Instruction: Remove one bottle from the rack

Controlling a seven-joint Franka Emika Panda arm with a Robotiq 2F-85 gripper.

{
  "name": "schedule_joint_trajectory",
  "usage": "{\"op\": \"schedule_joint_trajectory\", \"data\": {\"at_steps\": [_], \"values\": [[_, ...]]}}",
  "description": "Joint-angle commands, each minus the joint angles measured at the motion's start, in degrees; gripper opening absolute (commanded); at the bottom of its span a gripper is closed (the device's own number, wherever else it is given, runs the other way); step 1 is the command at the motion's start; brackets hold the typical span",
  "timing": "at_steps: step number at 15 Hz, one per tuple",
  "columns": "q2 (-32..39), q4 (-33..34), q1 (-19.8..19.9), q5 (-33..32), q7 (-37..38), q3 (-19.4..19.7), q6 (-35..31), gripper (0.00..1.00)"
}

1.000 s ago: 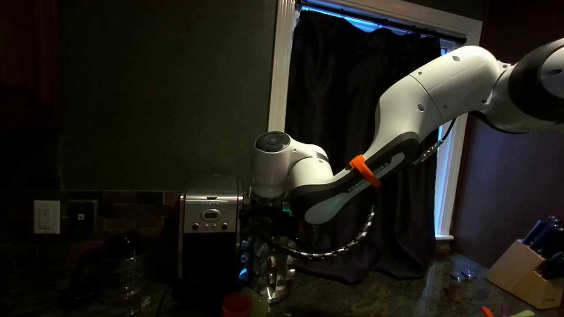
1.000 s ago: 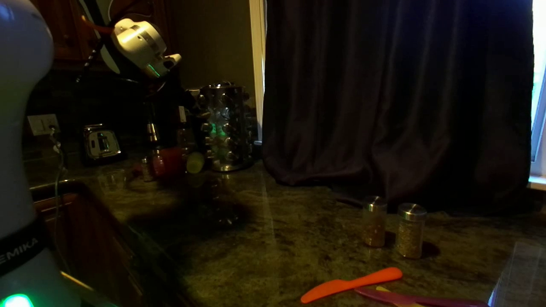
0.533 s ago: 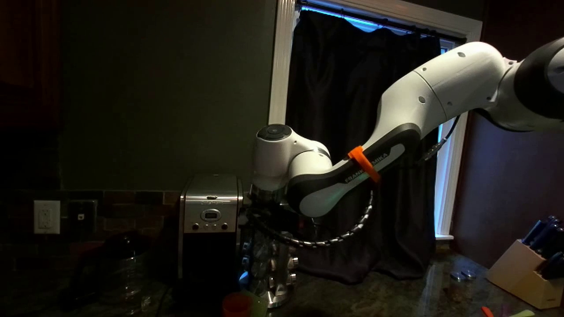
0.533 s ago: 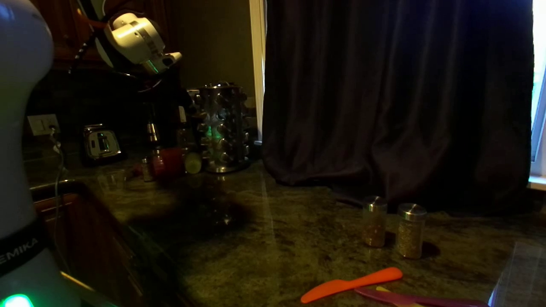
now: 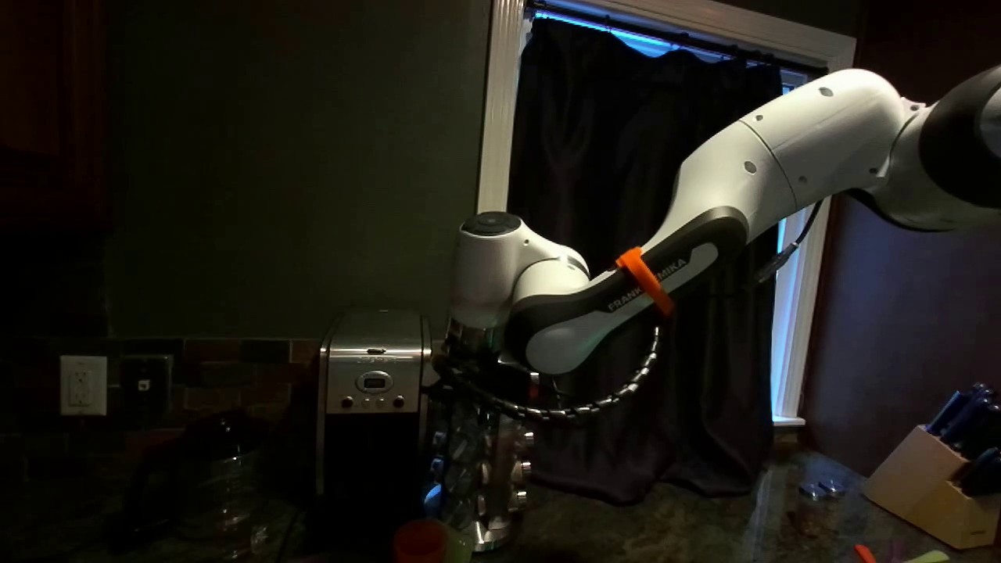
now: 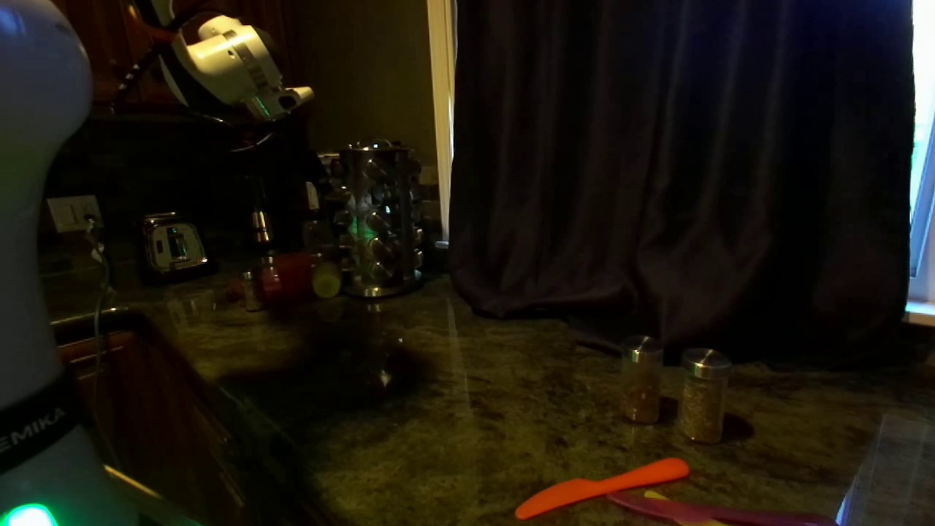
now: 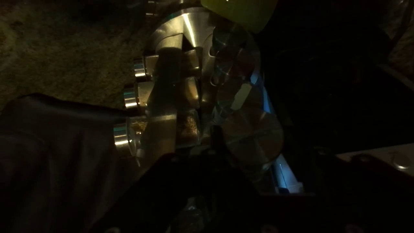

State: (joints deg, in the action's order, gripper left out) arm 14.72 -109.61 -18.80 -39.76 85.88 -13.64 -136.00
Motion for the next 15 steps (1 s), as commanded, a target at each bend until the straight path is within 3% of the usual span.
{"op": "schedule_joint_trajectory", "data": {"at_steps": [1, 5, 15], "values": [[-2.06, 0.08, -1.98, 0.19, 3.52, 1.34, -0.71, 0.24], [-1.0, 0.56, -3.17, -2.09, 7.28, 2.21, -0.35, 0.24], [-3.49, -0.13, -3.04, 0.55, 6.31, 1.91, 0.2, 0.24]]}}
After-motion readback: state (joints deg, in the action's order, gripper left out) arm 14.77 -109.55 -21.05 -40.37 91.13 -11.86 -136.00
